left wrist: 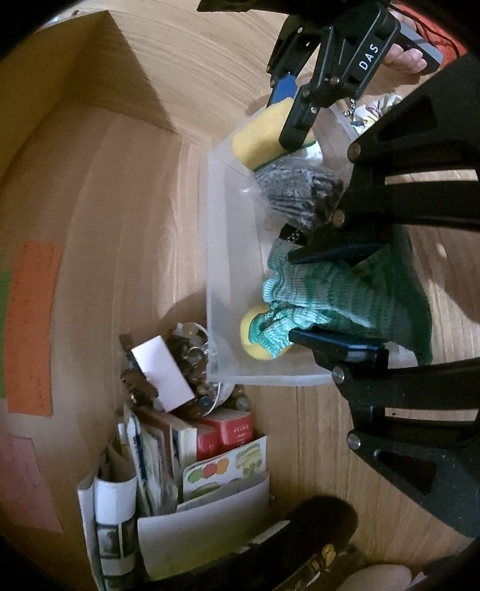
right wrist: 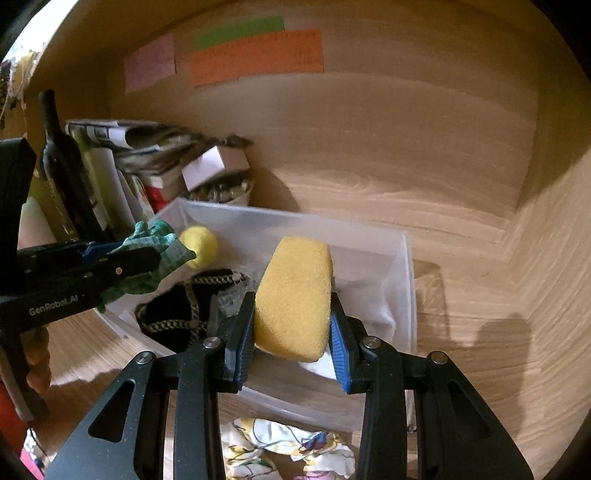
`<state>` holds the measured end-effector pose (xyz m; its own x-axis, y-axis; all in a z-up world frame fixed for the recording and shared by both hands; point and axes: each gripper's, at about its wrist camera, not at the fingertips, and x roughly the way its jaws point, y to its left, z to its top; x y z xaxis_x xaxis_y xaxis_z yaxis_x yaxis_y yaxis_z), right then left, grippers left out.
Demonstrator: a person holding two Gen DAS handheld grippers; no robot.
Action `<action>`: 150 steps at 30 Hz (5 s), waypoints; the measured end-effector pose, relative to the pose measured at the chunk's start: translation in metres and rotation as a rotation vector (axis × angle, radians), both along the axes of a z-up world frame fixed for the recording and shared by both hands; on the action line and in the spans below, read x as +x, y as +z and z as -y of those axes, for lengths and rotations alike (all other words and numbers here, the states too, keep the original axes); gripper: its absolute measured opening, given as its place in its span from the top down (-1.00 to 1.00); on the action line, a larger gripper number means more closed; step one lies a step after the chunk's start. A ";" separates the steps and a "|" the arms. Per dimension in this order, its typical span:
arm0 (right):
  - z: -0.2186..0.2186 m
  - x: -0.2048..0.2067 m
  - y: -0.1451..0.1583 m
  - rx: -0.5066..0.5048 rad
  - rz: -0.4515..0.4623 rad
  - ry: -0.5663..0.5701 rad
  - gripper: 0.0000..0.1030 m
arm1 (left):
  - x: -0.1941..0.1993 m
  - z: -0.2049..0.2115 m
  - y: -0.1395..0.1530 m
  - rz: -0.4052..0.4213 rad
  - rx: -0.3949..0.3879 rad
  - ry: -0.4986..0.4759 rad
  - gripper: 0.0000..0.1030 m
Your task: Organize soft objects
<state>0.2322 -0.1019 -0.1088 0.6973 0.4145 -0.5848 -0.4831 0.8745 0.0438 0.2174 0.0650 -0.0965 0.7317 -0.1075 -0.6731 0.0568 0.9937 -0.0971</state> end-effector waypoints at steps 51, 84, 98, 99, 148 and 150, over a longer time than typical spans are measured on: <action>0.100 -0.020 -0.051 -0.077 -0.184 -0.109 -0.46 | -0.034 0.125 -0.041 -0.175 0.003 -0.215 -0.90; 0.099 -0.066 0.004 0.013 0.006 -0.073 0.78 | -0.081 0.096 0.022 0.048 0.012 -0.191 0.74; 0.060 -0.069 0.052 0.080 0.134 -0.014 0.77 | -0.068 0.043 0.083 0.228 0.028 -0.019 0.74; 0.056 -0.066 0.051 0.074 0.132 -0.015 0.77 | -0.064 0.040 0.082 0.225 0.029 -0.011 0.74; 0.030 -0.105 0.080 0.075 0.280 0.015 -0.55 | -0.121 0.022 0.099 0.339 0.048 0.029 -0.58; 0.035 -0.117 0.087 0.101 0.310 0.013 -0.60 | -0.135 0.027 0.106 0.392 0.058 0.032 -0.70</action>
